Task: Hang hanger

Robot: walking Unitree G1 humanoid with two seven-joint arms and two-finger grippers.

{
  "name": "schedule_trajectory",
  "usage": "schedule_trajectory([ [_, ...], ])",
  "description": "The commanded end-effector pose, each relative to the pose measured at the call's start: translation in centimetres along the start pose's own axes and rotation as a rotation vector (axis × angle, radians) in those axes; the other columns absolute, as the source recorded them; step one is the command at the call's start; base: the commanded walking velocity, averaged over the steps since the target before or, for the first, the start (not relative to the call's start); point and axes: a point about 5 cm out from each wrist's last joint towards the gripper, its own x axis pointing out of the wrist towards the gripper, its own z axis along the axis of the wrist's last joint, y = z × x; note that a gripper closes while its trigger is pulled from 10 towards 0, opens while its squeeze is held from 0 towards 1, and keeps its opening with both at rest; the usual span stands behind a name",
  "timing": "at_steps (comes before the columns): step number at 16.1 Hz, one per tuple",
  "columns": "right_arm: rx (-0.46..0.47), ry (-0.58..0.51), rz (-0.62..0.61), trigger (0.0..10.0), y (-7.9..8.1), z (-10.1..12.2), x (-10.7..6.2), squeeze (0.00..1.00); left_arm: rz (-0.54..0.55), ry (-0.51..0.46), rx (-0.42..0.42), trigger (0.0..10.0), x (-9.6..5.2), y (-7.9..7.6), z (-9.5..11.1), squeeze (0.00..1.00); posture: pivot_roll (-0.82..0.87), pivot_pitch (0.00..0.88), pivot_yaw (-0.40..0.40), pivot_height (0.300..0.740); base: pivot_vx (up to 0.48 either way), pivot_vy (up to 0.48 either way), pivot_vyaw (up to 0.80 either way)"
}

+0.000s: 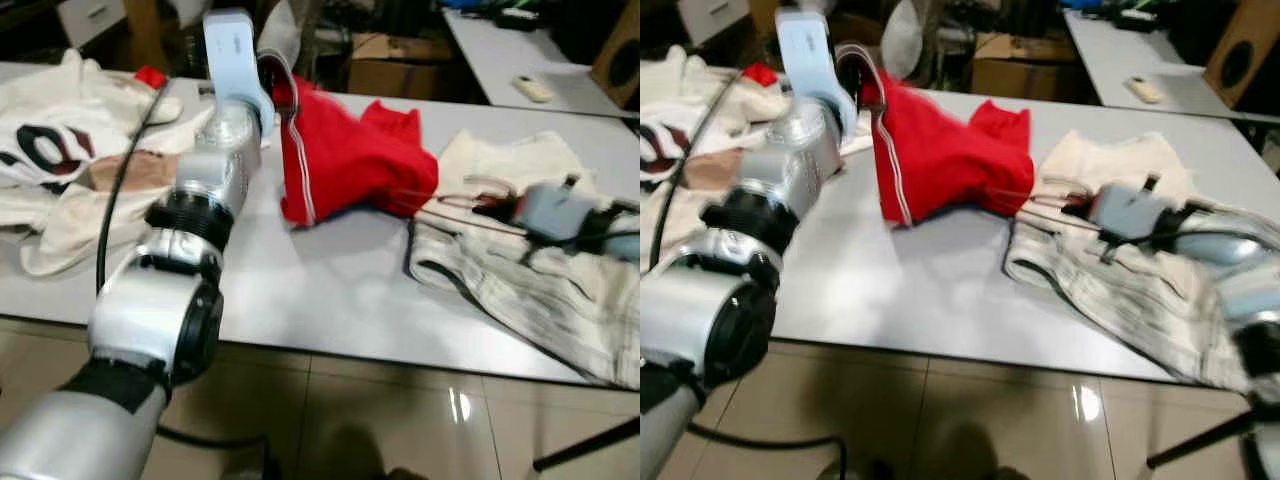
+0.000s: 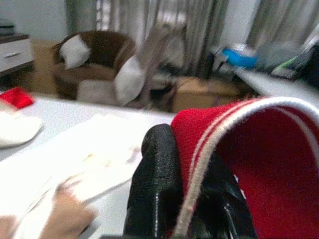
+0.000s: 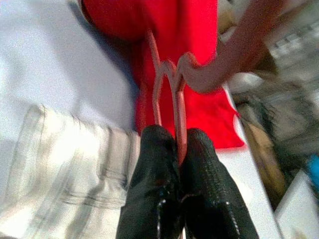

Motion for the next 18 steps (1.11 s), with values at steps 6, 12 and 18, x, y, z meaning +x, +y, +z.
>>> schedule_trajectory([
  [6,0.076,-0.209,-0.036,10.0,-3.9,6.2,-7.0,0.00,-0.241,0.120,0.064,10.0,-1.0,-2.8,-5.1,0.00,-0.10,0.000,0.035,0.740,0.000,0.000,0.00],
  [12,0.262,-0.304,-0.357,10.0,-6.1,7.2,-10.0,0.00,-0.514,0.224,0.139,10.0,-3.0,-5.3,-9.4,0.00,-0.10,0.000,0.031,0.740,0.000,0.000,0.00],
  [18,0.450,-0.124,-0.547,10.0,-5.2,3.9,-7.1,0.00,-0.855,0.044,0.119,10.0,-5.1,-11.5,-5.4,0.00,-0.11,0.000,0.034,0.740,0.000,0.000,0.00],
])
